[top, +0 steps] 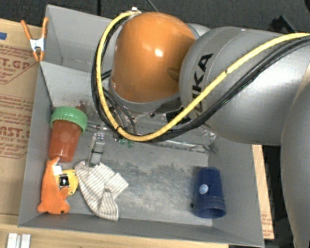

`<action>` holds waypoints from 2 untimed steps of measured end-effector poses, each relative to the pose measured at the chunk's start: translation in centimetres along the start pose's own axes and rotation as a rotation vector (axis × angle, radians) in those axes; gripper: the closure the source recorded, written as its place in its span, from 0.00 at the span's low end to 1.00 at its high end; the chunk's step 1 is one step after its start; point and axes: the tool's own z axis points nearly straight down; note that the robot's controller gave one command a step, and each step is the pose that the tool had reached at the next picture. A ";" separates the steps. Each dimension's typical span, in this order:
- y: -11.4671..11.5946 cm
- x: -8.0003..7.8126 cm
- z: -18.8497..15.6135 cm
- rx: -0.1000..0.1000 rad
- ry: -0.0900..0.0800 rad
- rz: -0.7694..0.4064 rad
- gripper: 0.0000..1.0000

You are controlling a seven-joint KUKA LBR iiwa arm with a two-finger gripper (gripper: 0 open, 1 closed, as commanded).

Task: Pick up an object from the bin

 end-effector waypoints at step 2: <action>-2.8 1.3 12.3 0.000 -0.003 -0.088 0.00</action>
Offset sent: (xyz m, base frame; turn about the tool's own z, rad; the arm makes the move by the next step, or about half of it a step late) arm -0.0186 -0.0344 -0.1464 -0.1025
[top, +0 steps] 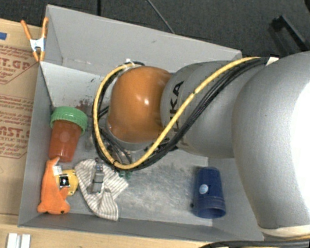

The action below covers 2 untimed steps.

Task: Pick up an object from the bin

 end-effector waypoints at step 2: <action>-4.9 1.5 5.6 0.000 0.003 -0.115 1.00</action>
Offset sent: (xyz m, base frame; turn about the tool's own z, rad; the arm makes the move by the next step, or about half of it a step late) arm 0.0000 0.0000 0.0000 0.0000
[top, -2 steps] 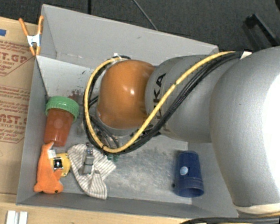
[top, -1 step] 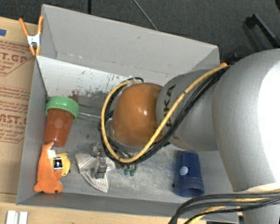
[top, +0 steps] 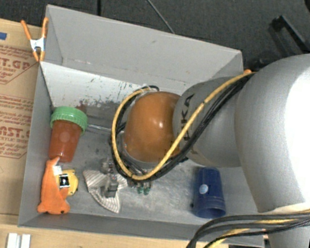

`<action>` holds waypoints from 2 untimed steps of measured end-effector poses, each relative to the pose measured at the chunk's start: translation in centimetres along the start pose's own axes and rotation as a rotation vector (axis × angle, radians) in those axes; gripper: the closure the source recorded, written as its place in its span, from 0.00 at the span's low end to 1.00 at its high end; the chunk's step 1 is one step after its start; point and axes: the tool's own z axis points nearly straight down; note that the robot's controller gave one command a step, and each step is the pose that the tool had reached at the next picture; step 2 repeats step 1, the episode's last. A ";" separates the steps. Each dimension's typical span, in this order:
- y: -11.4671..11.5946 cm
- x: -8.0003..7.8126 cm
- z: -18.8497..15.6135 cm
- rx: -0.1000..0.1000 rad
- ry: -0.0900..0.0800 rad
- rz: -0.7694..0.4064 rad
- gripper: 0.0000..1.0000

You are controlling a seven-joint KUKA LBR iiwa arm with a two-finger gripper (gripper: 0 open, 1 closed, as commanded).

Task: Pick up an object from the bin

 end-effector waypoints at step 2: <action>-0.8 -1.3 -14.1 0.001 -0.001 0.010 1.00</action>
Offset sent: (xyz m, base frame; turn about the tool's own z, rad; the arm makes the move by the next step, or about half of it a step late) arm 0.0000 0.0000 0.0000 0.0000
